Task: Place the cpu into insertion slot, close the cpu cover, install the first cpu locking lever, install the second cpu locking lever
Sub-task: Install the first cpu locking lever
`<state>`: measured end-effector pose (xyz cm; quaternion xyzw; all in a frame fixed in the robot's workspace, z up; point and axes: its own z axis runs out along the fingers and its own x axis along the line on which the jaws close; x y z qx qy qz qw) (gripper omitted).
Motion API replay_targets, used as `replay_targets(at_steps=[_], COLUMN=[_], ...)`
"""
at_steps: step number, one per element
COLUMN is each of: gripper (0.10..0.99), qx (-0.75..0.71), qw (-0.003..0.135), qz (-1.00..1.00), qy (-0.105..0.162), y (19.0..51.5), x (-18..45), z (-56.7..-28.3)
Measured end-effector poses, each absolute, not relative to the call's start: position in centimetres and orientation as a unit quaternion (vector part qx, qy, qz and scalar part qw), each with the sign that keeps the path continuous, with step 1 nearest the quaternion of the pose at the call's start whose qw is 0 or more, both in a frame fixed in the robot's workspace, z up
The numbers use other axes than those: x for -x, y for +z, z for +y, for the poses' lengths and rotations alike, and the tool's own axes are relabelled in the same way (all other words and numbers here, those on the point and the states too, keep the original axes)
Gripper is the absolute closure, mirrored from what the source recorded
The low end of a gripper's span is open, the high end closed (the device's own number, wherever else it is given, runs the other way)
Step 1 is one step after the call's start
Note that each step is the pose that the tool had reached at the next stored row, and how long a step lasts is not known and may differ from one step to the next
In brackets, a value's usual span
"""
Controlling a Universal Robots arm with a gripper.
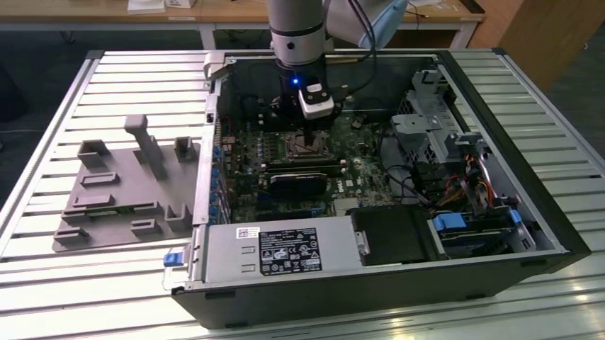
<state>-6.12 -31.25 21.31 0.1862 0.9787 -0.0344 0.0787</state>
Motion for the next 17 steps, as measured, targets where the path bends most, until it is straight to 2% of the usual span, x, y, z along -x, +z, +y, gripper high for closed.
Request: replay_targets(at_steps=[17], gripper=[0.984], qx=[-0.185], qw=[0.079], qz=[0.979], qy=[-0.034], y=[23.6], x=[6.1], z=[-31.3])
